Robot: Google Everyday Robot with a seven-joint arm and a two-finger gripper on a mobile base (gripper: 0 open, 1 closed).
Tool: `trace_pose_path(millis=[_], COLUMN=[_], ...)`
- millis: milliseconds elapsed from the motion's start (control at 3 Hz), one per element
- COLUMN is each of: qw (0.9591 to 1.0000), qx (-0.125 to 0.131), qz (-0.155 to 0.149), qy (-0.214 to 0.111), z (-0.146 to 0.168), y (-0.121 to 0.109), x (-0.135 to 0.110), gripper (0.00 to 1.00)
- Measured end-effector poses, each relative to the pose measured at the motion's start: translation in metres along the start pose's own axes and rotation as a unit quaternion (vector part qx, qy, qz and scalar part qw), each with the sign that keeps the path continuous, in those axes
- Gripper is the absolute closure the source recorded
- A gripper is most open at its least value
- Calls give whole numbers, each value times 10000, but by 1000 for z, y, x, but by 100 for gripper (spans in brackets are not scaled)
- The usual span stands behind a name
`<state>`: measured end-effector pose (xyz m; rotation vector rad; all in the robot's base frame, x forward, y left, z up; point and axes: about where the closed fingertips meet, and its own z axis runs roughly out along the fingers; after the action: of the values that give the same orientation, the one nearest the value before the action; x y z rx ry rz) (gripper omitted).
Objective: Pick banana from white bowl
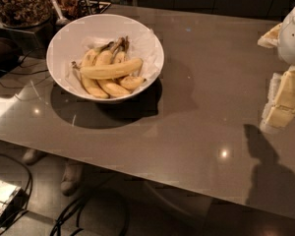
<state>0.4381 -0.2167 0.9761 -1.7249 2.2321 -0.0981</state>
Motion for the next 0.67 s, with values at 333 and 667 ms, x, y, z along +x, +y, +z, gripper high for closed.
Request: trace_pose_path(millis=[333, 667], qw=[10000, 9999], qx=[0, 48], qz=[0, 2], qy=[0, -100], z=[0, -6], y=[0, -10], x=[0, -14], gripper=[0, 0])
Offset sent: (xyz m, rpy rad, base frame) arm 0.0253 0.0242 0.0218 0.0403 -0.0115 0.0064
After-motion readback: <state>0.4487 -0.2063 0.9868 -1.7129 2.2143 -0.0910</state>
